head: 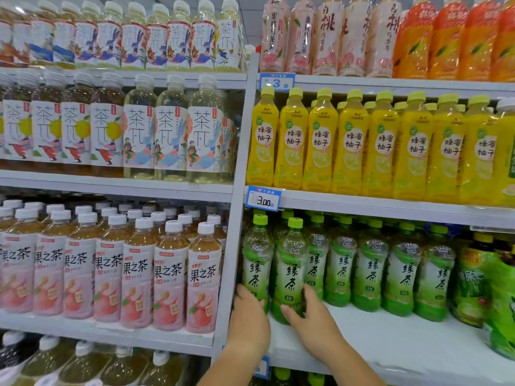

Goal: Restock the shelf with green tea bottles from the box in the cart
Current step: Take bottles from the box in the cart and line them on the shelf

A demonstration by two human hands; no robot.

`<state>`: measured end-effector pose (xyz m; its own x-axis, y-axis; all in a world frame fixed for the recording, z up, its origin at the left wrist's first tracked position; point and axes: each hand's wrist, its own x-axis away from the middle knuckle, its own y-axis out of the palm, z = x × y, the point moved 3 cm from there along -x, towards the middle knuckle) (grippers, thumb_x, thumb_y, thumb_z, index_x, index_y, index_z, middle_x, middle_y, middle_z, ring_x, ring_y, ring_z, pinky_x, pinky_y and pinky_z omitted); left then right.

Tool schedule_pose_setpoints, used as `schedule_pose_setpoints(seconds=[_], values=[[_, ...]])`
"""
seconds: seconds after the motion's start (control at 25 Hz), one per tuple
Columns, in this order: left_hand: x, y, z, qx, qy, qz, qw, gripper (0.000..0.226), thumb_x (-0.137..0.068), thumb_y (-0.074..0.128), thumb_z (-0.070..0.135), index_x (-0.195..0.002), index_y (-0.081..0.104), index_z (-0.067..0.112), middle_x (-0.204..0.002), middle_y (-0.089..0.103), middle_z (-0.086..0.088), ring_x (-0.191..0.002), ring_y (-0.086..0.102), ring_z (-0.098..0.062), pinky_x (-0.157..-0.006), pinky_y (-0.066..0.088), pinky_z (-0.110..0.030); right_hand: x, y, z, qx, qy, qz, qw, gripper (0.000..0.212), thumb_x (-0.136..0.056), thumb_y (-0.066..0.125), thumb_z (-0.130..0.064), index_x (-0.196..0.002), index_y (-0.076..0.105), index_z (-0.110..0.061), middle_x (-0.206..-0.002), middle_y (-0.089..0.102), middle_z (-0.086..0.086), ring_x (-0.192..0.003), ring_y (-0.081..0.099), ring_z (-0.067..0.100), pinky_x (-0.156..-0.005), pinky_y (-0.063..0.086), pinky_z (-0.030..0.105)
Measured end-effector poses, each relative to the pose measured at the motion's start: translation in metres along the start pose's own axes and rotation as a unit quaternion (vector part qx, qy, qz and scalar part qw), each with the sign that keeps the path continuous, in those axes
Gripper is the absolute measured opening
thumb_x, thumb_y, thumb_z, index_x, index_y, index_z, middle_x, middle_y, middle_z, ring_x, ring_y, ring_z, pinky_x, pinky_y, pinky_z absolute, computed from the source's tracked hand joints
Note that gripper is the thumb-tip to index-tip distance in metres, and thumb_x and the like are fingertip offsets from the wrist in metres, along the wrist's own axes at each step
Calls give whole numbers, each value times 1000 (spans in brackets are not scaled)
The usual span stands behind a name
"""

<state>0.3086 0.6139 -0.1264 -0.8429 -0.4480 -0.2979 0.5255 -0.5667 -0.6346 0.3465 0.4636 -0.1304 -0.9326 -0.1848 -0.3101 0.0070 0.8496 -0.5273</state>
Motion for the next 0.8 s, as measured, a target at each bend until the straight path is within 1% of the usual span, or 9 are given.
schedule_pose_setpoints(seconds=[0.08, 0.2, 0.28, 0.36, 0.44, 0.52, 0.6, 0.68, 0.8], values=[[-4, 0, 0, 8, 10, -12, 1000, 46, -102, 50, 27, -139, 32, 5, -138, 50, -15, -128, 51, -28, -105, 44, -39, -3, 1, 2, 2, 5, 3, 1000, 65, -87, 68, -47, -144, 41, -30, -132, 57, -17, -119, 55, 7, -102, 48, 36], [-8, 1, -2, 4, 25, -7, 1000, 46, -102, 51, 28, -139, 33, 6, -137, 50, -12, -126, 53, -23, -104, 44, -34, -9, 1, 6, 9, 17, -1, 1000, 69, -85, 67, -53, -145, 42, -29, -134, 58, -15, -121, 55, 9, -103, 48, 38], [-6, 2, -2, -12, 35, 14, 999, 48, -102, 49, 33, -139, 33, 7, -138, 50, -11, -125, 53, -22, -103, 45, -31, -11, 3, 9, 20, 26, 2, 999, 74, -83, 66, -58, -146, 41, -27, -139, 56, -12, -124, 53, 12, -104, 47, 39], [-5, 5, -4, -32, 40, 40, 998, 54, -102, 47, 38, -143, 30, 7, -143, 48, -11, -128, 52, -22, -104, 44, -29, -12, 6, 10, 33, 33, 10, 999, 78, -83, 63, -62, -148, 39, -27, -141, 54, -12, -126, 52, 13, -105, 46, 39], [-4, 7, -7, -55, 40, 68, 995, 63, -102, 45, 44, -149, 26, 6, -150, 43, -10, -134, 47, -20, -107, 38, -26, -12, 7, 9, 43, 37, 16, 998, 72, -83, 61, -64, -145, 41, -32, -138, 56, -14, -122, 53, 12, -102, 47, 36], [-2, 8, -8, -79, 44, 97, 991, 68, -102, 43, 48, -151, 24, 6, -153, 41, -9, -137, 45, -19, -108, 35, -25, -12, 7, 9, 47, 41, 12, 998, 63, -82, 59, -66, -137, 47, -37, -131, 60, -17, -115, 56, 10, -98, 48, 34], [-2, 9, -9, -89, 47, 107, 989, 69, -101, 43, 49, -152, 25, 6, -153, 41, -9, -137, 44, -18, -109, 35, -25, -11, 7, 9, 53, 43, 6, 998, 64, -83, 57, -68, -138, 46, -36, -130, 60, -17, -115, 56, 10, -96, 48, 33], [-2, 11, -10, -89, 46, 105, 989, 67, -101, 43, 48, -150, 26, 6, -150, 44, -9, -135, 47, -19, -108, 37, -27, -9, 7, 9, 60, 42, 5, 997, 66, -83, 54, -69, -140, 45, -36, -131, 59, -18, -117, 56, 11, -95, 47, 33], [-2, 13, -10, -64, 47, 91, 993, 59, -101, 43, 46, -145, 32, 8, -141, 52, -8, -126, 55, -19, -101, 47, -28, -8, 7, 8, 61, 38, -4, 997, 63, -87, 52, -66, -141, 43, -35, -134, 58, -16, -119, 55, 12, -97, 47, 35]])
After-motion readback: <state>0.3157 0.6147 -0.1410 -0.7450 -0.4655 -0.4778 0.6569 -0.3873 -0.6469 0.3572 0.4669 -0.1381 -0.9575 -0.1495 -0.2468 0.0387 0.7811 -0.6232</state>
